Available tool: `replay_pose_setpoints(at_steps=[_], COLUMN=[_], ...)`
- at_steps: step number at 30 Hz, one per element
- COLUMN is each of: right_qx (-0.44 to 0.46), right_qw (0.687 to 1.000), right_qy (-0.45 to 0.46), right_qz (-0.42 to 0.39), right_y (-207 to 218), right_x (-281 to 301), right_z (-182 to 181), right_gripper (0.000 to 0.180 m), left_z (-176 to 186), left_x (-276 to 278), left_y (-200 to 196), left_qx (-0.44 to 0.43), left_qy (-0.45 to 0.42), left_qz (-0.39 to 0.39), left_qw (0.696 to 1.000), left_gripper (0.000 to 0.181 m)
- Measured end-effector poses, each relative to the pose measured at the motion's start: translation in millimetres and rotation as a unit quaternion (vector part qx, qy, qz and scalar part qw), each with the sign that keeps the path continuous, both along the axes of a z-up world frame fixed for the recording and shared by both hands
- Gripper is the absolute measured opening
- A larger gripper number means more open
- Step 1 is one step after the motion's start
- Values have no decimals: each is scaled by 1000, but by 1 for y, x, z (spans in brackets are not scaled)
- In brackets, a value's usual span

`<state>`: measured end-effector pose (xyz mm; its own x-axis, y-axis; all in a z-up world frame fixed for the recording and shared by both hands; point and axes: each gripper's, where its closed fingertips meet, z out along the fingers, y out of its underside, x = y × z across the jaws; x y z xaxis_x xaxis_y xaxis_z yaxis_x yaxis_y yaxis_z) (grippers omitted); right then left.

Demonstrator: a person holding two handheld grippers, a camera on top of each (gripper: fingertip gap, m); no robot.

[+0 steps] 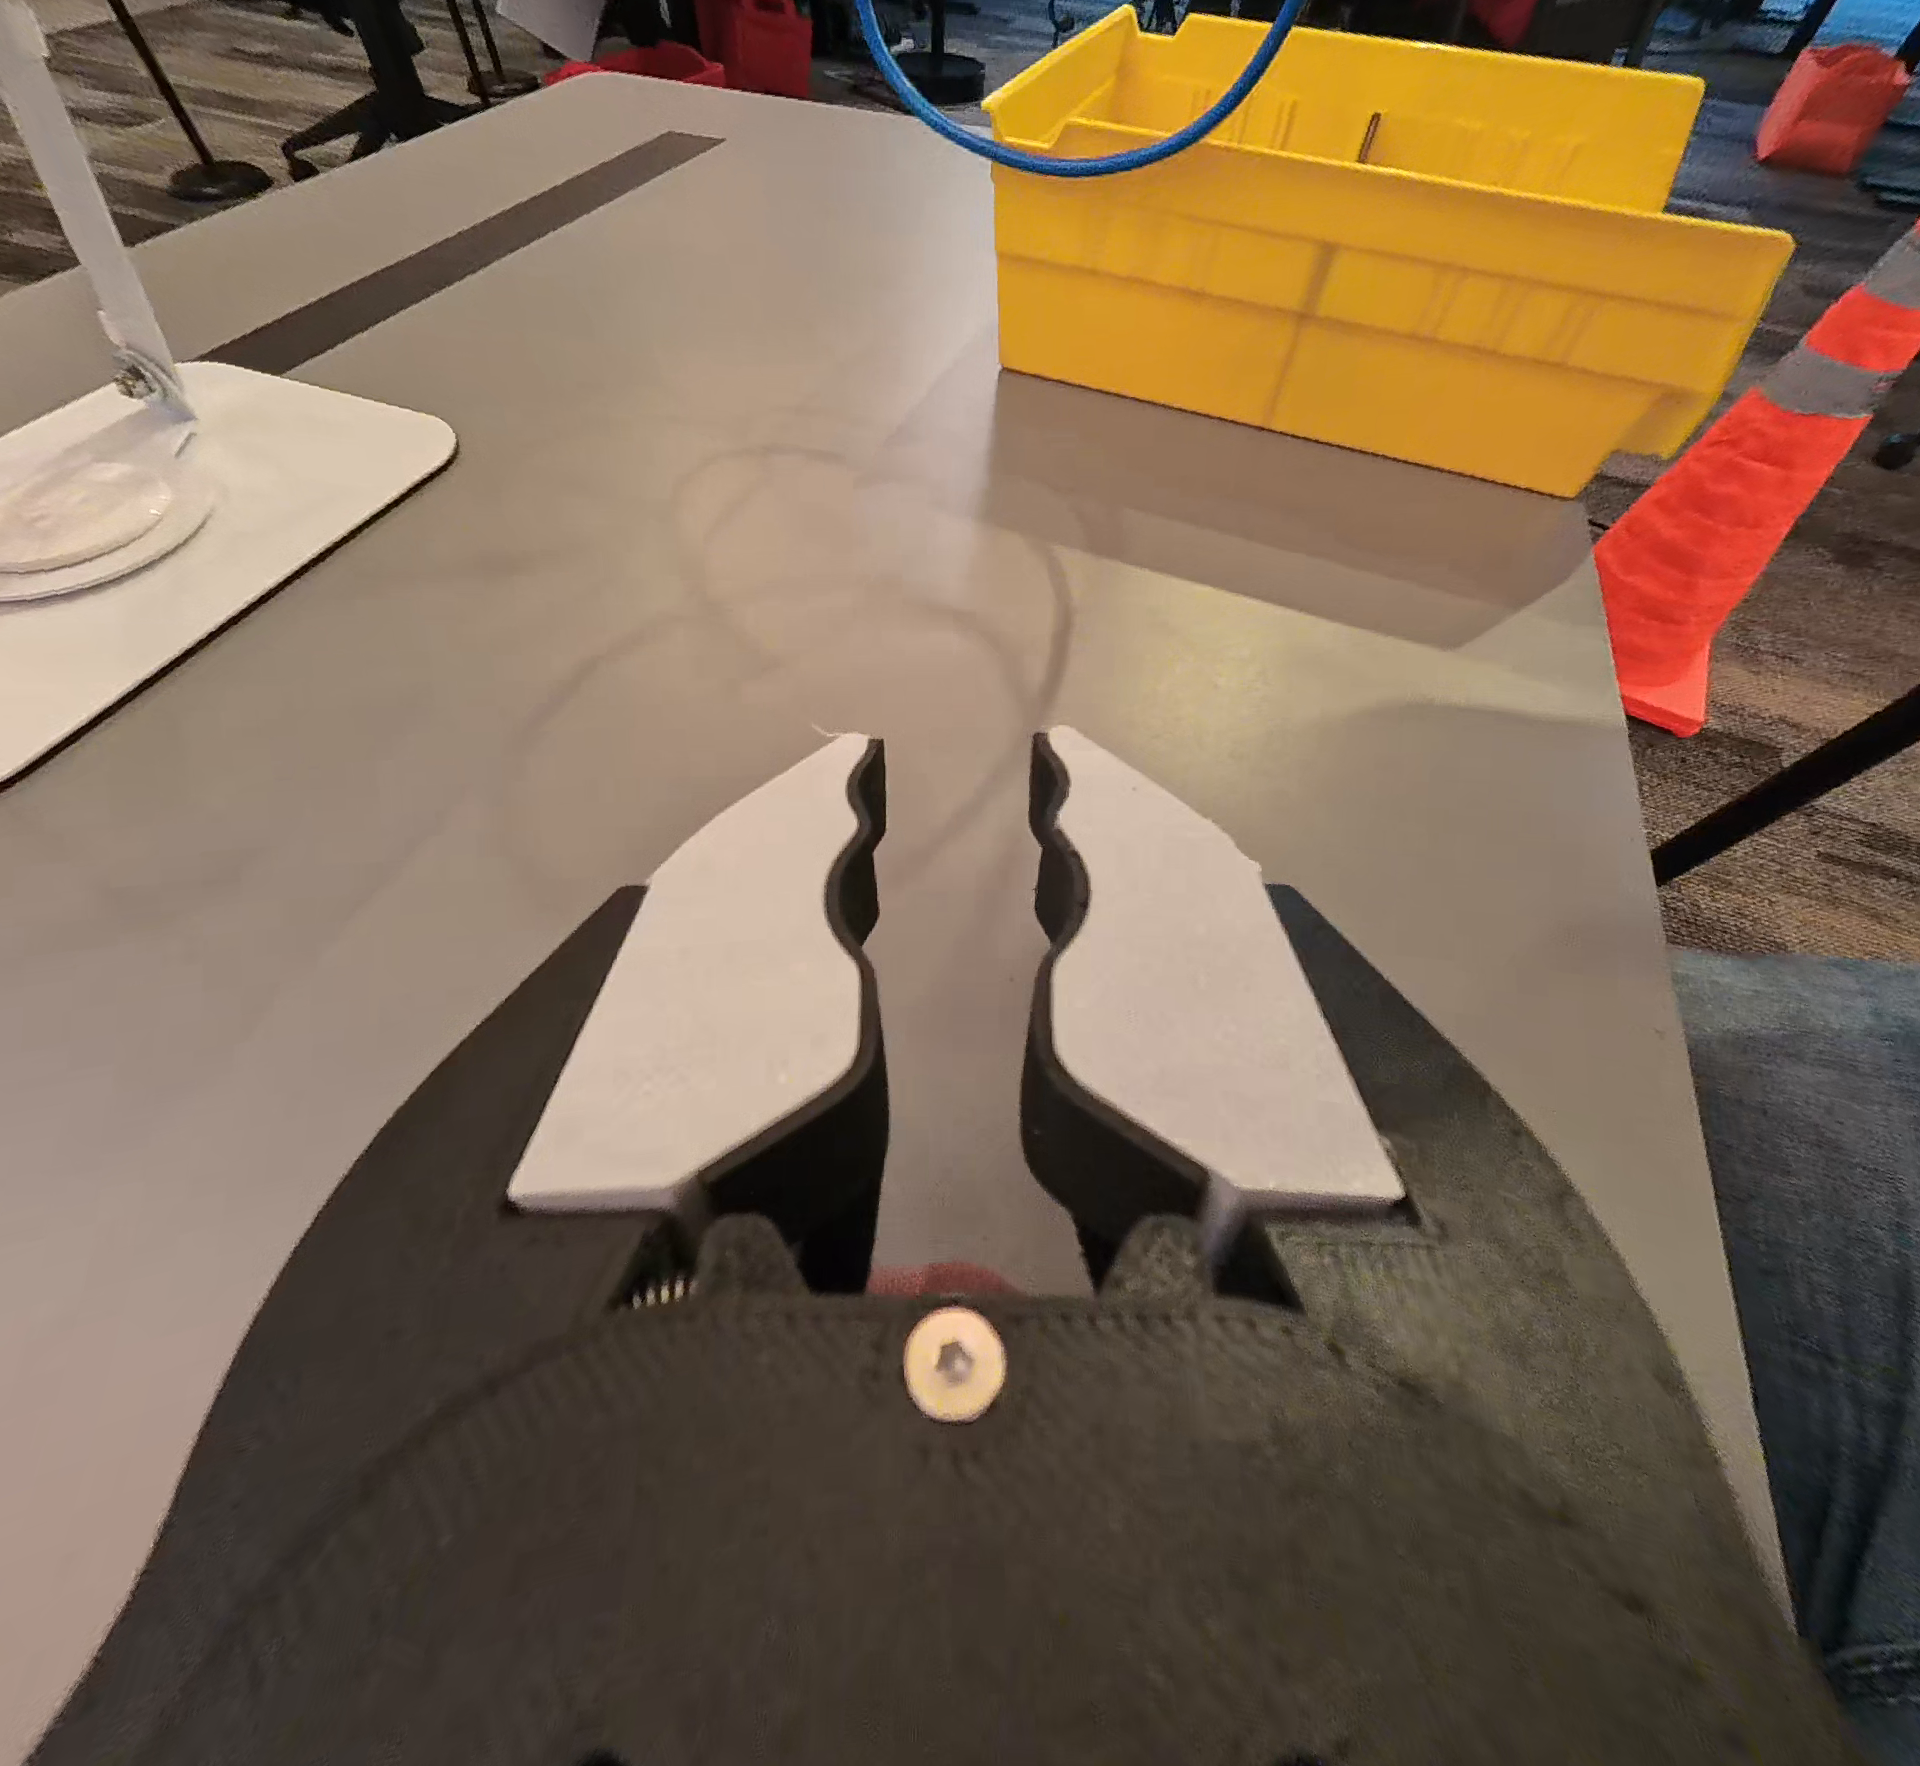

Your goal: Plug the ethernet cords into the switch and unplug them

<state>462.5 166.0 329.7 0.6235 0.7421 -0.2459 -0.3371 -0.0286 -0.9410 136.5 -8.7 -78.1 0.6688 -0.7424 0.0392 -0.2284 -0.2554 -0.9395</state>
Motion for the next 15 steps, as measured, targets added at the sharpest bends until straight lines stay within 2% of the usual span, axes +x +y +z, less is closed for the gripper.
replay_pose_setpoints(at_steps=[6,15], right_qx=[15,53], right_qw=[1000,998], right_qy=[1,-16], right_qz=[-8,9], right_y=[-7,-7], right_x=[4,-12], right_z=[17,90], right_gripper=[61,62], left_z=[-5,-13], left_x=[-1,-1], left_y=[2,4], left_qx=[-6,-14], left_qy=[0,11], left_qz=[4,10], left_qw=[1000,1000], left_gripper=[27,27])
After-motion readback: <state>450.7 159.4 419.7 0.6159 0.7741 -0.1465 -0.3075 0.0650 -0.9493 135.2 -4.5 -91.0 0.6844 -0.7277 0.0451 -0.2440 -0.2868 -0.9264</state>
